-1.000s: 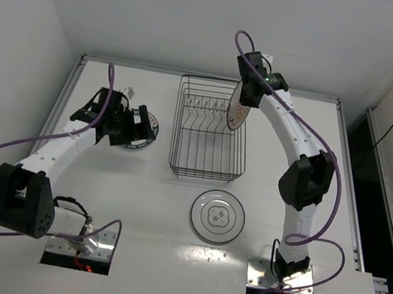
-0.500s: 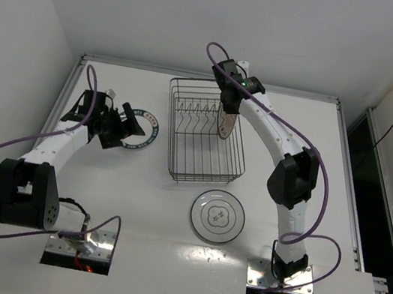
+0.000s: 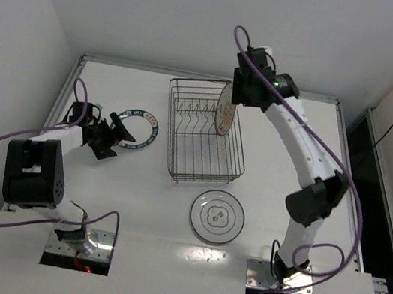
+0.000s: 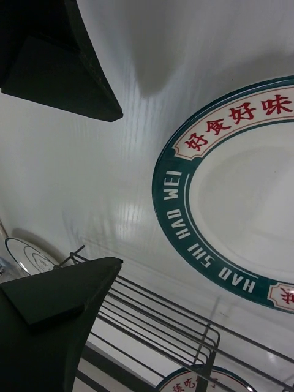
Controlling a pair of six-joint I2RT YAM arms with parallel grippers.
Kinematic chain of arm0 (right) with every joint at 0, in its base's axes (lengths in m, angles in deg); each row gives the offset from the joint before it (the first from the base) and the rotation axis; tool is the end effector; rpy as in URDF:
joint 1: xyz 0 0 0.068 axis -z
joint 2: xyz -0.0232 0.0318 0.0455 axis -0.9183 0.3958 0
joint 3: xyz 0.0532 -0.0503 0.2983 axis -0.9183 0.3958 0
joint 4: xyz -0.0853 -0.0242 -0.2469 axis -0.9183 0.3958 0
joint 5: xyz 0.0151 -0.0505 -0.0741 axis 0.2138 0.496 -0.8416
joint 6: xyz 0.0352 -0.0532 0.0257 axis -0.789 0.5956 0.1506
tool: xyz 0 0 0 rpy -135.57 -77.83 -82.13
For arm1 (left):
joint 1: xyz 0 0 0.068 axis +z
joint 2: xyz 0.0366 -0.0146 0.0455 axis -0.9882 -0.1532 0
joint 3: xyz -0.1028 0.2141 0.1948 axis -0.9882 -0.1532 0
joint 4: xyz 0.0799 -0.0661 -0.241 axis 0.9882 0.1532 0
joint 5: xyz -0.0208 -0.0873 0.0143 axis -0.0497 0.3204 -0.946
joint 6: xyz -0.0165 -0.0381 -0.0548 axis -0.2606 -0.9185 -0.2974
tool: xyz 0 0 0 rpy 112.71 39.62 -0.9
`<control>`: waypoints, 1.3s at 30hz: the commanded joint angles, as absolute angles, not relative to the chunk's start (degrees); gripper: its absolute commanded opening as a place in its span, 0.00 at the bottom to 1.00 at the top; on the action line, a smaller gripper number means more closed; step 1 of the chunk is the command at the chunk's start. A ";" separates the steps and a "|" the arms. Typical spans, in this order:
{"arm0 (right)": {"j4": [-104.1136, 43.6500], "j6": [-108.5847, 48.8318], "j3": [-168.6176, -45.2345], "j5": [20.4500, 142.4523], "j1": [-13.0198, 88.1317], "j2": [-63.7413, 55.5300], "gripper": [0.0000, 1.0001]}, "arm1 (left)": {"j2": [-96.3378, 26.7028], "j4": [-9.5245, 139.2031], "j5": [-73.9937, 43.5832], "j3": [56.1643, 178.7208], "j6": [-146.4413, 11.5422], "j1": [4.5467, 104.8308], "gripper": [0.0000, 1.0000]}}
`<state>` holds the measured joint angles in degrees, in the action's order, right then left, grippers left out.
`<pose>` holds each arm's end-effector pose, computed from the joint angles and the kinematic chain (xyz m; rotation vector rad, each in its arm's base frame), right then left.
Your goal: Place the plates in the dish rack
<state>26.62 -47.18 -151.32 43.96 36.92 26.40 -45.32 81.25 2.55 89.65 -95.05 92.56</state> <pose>0.3999 0.1968 0.3951 0.1145 2.2866 -0.1555 0.2913 0.0338 0.1914 -0.9316 2.3995 -0.7654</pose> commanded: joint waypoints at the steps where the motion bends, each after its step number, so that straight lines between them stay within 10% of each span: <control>1: 26.21 -45.91 -148.47 45.07 37.85 13.73 0.59 | -46.41 75.30 4.83 89.57 -96.74 93.93 0.91; 6: 24.98 -45.91 -140.38 48.58 39.61 5.18 0.59 | -49.93 71.00 3.43 89.57 -100.51 94.98 0.81; 23: 25.60 -45.91 -135.88 51.05 44.27 -1.95 0.60 | -61.01 74.14 -3.95 101.52 -97.45 94.99 0.00; 39: 17.96 -51.00 -129.30 76.04 49.36 -1.43 0.60 | -34.57 74.68 4.04 100.47 -100.25 94.99 0.00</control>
